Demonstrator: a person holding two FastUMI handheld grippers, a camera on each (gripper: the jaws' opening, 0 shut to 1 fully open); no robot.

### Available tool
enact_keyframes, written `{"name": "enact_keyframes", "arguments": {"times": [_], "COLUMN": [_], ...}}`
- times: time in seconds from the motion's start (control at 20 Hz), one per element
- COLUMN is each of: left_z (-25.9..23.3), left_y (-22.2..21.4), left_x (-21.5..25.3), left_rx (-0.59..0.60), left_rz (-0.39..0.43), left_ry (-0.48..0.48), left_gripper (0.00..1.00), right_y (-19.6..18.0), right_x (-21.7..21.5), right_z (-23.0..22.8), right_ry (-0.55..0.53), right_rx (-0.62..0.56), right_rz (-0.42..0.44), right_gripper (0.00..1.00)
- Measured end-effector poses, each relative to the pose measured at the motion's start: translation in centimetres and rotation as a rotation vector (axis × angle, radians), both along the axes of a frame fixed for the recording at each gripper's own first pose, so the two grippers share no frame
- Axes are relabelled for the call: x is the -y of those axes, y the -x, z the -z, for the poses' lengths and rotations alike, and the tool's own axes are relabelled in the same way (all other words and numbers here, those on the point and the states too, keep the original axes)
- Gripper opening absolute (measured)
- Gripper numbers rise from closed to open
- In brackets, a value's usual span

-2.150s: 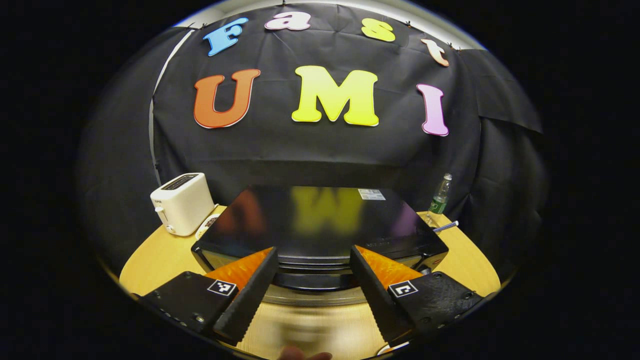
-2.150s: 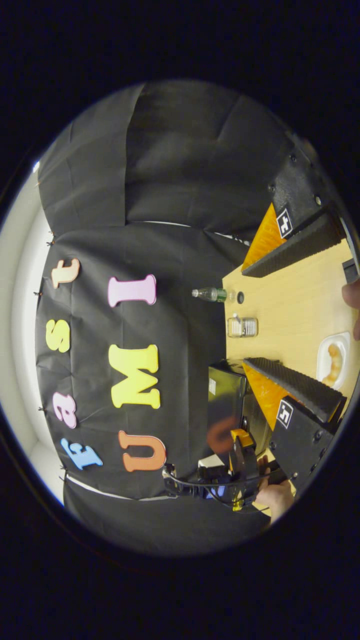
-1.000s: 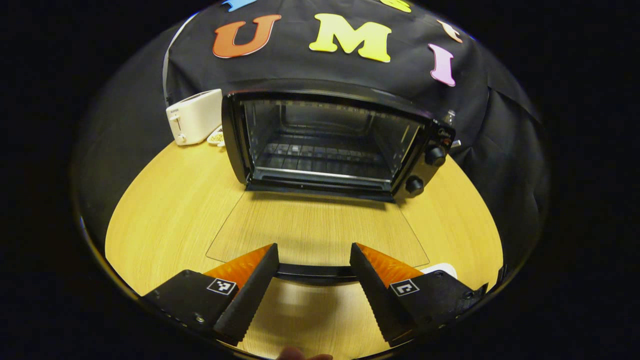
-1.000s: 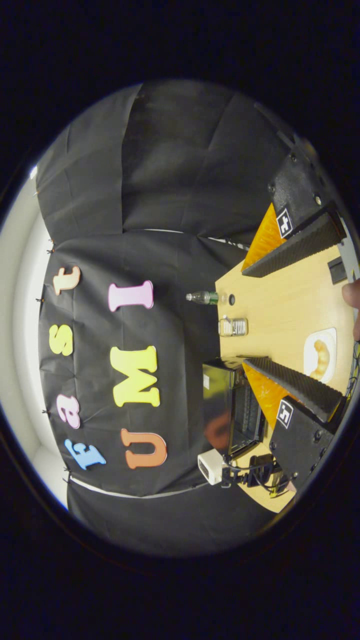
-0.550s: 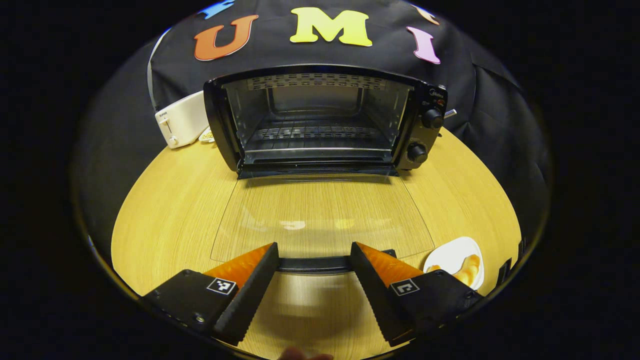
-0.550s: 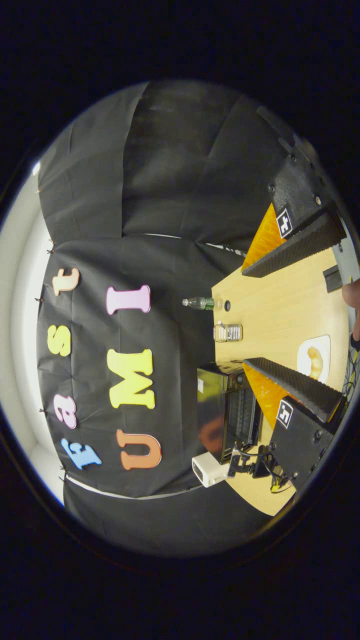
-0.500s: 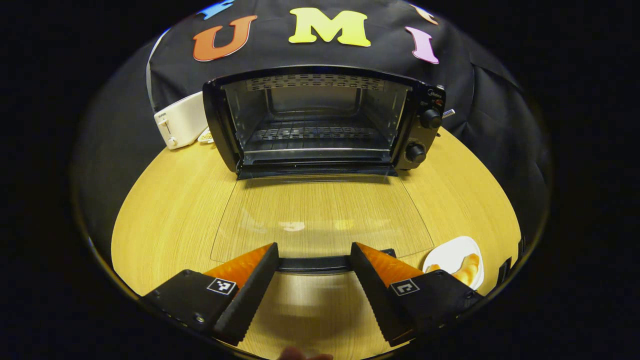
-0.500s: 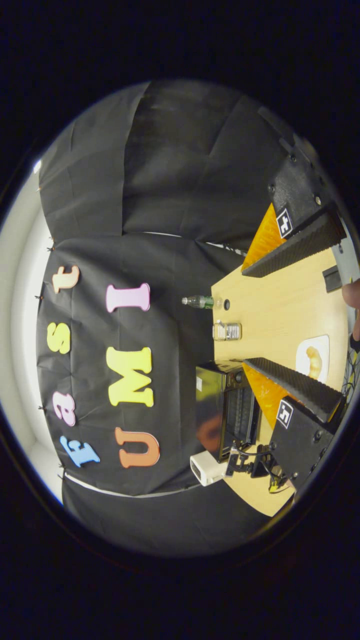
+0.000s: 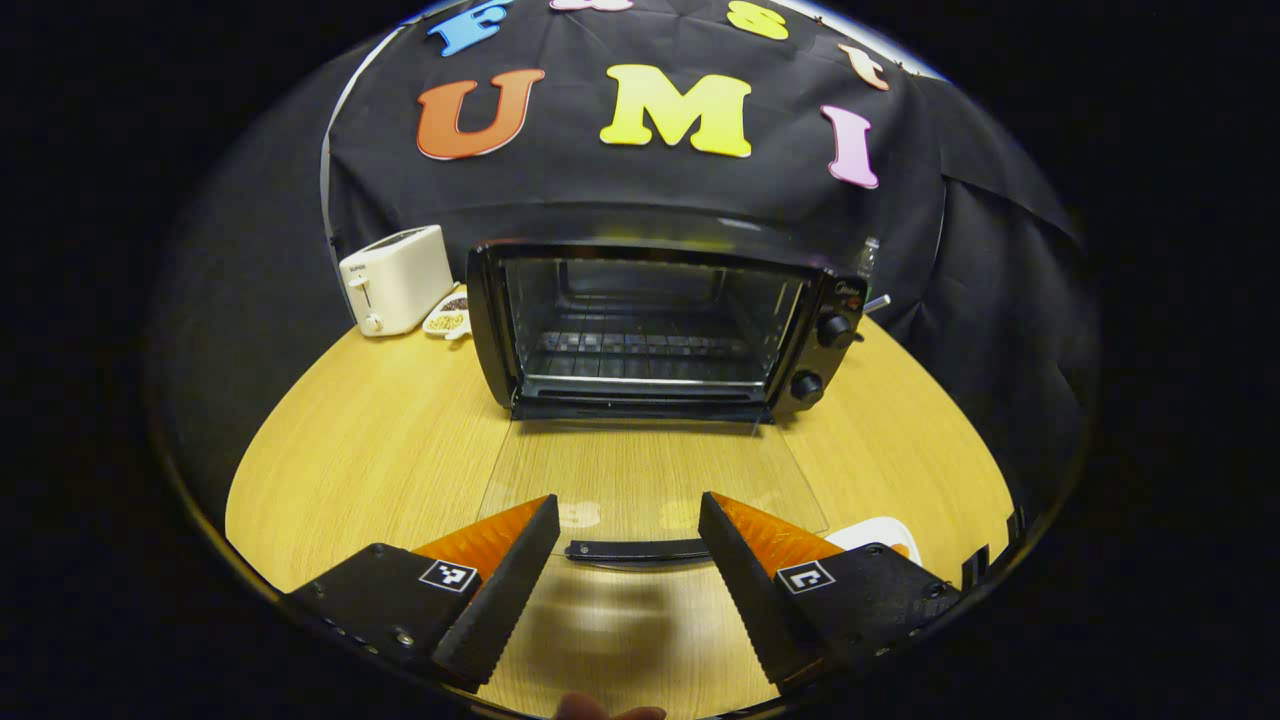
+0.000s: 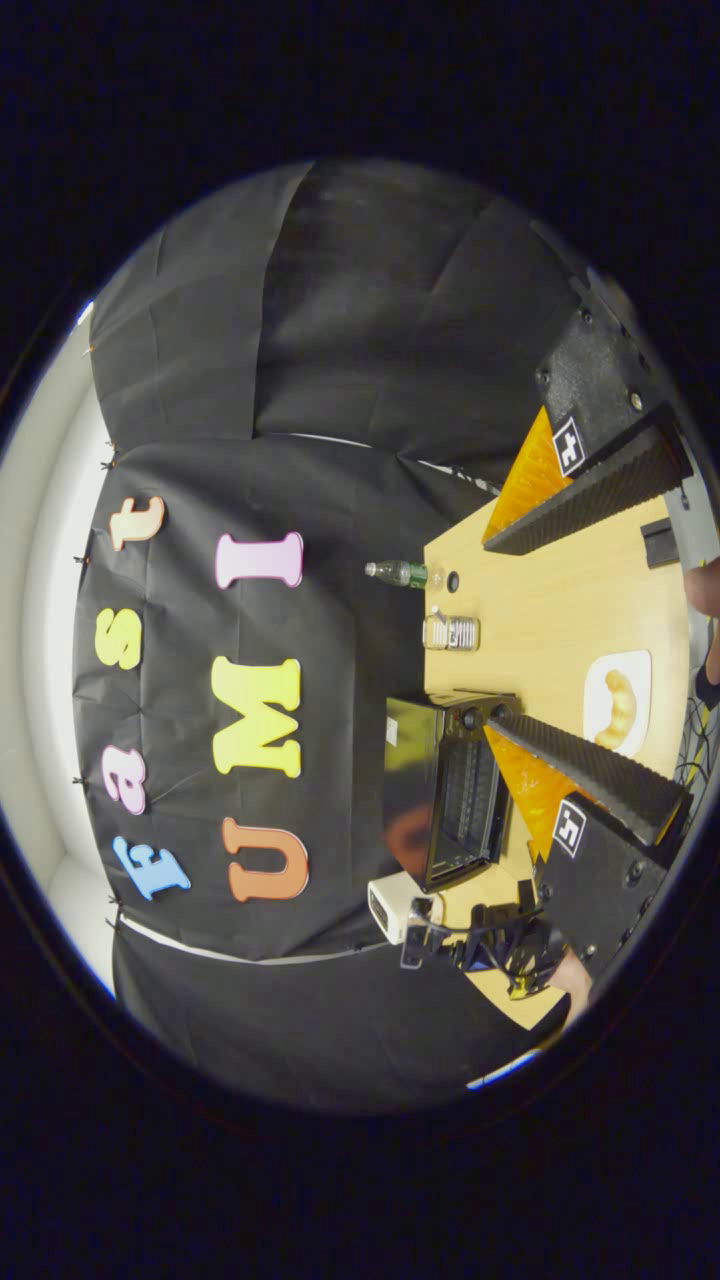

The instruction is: Open the electric oven with the left hand, put the food in, and close the electric oven.

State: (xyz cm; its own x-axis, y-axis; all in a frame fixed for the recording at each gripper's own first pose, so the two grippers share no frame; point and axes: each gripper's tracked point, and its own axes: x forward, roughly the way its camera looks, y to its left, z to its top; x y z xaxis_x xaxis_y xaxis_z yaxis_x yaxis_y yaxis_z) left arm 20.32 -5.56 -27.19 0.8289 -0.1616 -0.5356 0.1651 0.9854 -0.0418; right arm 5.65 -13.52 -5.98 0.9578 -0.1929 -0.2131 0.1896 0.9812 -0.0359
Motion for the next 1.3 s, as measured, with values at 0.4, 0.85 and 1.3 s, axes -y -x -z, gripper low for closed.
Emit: {"name": "enact_keyframes", "arguments": {"times": [0.4, 0.85, 1.3], "left_z": [-10.1, -14.3, -13.7], "left_y": [8.7, 16.6, 16.6], "left_x": [-1.8, -5.9, -8.2], "left_rx": [0.151, 0.268, 0.213], "left_rz": [0.029, -0.043, -0.104], "left_ry": [0.048, 0.02, -0.043], "left_gripper": [0.93, 0.93, 0.93], "right_y": [1.4, 0.6, -3.8], "right_x": [-2.9, -5.4, -6.7], "right_z": [2.8, 14.0, 23.9], "right_ry": [-0.078, -0.171, -0.385], "right_rx": [-0.045, -0.261, -0.453], "right_rz": [-0.031, -0.061, -0.026], "right_gripper": [1.0, 1.0, 0.96]}}
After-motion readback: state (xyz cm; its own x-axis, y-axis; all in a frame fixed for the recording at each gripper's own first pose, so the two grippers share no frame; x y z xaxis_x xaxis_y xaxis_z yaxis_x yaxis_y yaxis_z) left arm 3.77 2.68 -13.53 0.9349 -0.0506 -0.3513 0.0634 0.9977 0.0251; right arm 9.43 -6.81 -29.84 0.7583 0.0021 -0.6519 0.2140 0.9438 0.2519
